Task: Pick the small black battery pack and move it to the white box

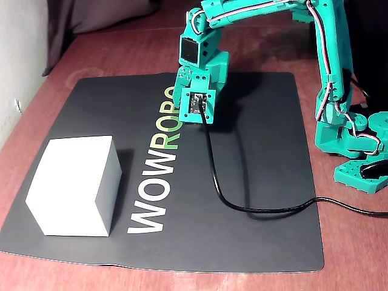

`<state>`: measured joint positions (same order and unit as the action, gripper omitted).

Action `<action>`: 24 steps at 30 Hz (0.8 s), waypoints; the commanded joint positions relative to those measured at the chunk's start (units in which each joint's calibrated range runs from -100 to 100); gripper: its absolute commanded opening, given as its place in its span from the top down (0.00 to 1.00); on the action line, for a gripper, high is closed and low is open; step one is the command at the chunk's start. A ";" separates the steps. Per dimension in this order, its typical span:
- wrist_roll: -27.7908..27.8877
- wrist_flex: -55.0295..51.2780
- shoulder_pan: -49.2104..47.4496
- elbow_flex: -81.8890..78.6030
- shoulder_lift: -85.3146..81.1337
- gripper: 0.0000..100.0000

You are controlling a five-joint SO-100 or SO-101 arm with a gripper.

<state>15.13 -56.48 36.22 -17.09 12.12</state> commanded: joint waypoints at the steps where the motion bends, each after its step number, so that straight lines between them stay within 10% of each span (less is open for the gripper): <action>1: -0.11 0.03 -0.03 2.62 -0.15 0.78; 24: -0.27 -4.17 -0.03 1.63 0.03 0.92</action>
<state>15.08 -59.70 36.22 -16.91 12.20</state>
